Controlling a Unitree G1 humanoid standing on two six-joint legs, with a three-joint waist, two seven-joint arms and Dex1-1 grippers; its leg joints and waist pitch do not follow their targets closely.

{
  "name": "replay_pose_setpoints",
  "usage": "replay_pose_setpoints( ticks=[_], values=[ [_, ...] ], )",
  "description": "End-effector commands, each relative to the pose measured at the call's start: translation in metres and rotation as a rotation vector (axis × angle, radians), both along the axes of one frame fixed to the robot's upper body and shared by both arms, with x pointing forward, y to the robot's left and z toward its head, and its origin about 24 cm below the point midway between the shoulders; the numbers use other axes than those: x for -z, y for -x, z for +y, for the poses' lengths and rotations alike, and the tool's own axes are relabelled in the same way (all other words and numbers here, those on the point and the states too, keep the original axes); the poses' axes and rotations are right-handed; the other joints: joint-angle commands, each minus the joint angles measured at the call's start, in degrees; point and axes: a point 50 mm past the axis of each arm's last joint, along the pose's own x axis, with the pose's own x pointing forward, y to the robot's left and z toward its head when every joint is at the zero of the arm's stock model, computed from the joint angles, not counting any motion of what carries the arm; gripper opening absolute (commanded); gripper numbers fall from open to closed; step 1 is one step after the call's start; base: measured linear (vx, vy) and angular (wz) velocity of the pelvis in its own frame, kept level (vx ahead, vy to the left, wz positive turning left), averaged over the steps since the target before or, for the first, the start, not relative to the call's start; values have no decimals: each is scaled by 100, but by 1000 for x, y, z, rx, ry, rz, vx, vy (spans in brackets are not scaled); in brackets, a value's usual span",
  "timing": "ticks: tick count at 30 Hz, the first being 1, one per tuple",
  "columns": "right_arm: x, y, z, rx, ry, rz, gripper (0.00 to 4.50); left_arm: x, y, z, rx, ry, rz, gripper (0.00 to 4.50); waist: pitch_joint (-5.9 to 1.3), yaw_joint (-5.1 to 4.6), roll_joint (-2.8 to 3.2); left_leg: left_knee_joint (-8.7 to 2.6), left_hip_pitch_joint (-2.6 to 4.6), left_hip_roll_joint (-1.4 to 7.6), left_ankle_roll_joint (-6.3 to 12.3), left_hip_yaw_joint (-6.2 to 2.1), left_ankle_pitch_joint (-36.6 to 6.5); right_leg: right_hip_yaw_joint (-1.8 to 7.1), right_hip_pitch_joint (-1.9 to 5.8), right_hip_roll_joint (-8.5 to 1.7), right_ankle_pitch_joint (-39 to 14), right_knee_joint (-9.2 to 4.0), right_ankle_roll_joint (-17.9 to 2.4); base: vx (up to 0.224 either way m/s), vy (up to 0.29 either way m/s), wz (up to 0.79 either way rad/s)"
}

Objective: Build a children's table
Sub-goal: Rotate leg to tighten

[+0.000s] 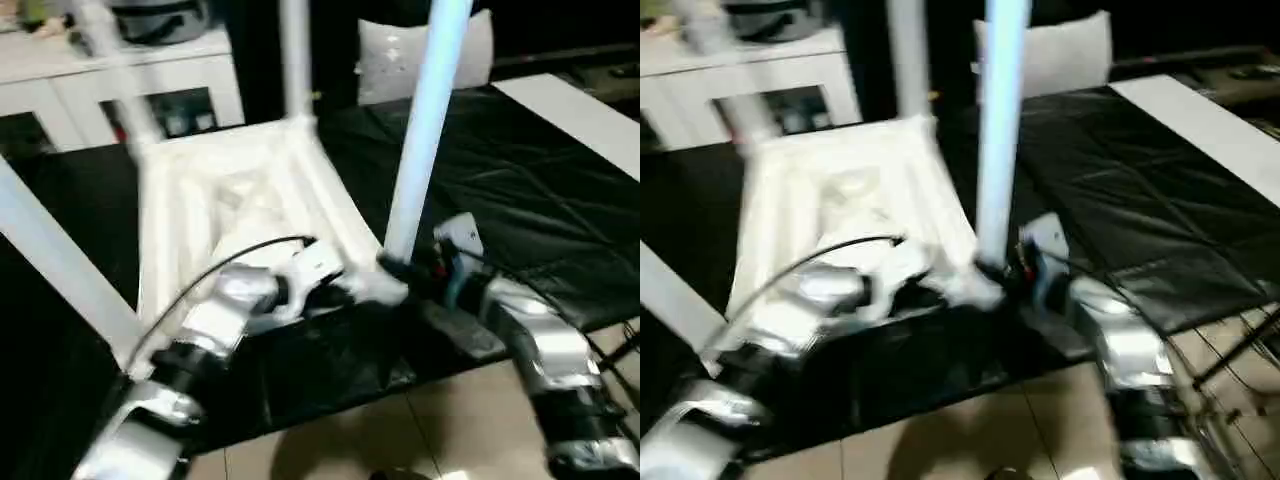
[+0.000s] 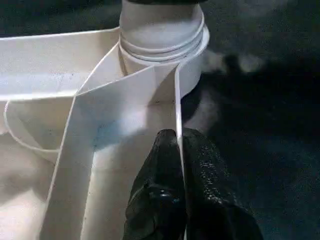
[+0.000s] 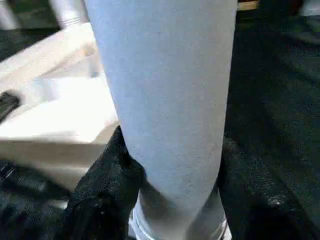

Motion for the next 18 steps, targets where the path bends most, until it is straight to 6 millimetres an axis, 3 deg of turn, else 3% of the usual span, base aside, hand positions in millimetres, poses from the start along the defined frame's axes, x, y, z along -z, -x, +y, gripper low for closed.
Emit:
replay_pose_setpoints(
  ticks=[1,7,11,13,14,15,17,18],
  values=[
    [7,3,30,-86,-32,25,233,-17,8,-37,118,87,-61,0,-368,67,-121,-337,-126,127,687,-98,-286,320,407,-376,-2022,-503,-241,0,0,0],
    [3,8,17,-108,-66,-20,301,-15,6,-21,144,26,-100,0,-361,119,-95,-360,-97,190,786,-115,-317,338,411,-401,-1890,-485,-352,0,0,0],
    [-4,12,-1,-165,-75,-68,316,-11,5,-5,199,-27,-113,0,-373,173,-78,-357,-99,218,851,-119,-259,361,411,-407,-1633,-435,-434,0,0,0],
    [-6,15,-8,-201,-73,-75,354,-9,5,1,218,-47,-112,0,-370,230,-85,-354,-85,225,873,-104,-239,374,409,-415,-1555,-424,-510,0,0,0],
    [-8,19,-17,-257,-53,-72,354,-7,6,8,248,-66,-107,0,-372,259,-47,-356,-71,227,867,-112,-244,371,402,-418,-1558,-415,-511,0,0,0],
    [-9,23,-24,-308,-29,-63,357,-6,6,13,279,-78,-100,0,-367,298,-84,-348,-66,227,899,-99,-261,372,402,-397,-1570,-431,-488,0,0,0],
    [-10,26,-29,-346,-23,-58,366,-6,7,16,305,-85,-91,0,-374,391,-84,-356,-56,249,902,-94,-200,395,401,-424,-1533,-407,-489,0,0,0],
    [-11,28,-32,-367,-27,-47,392,-6,8,19,335,-86,-92,0,-371,417,-95,-361,-60,252,895,-96,-183,389,399,-419,-1518,-401,-499,0,0,0]
  ],
)
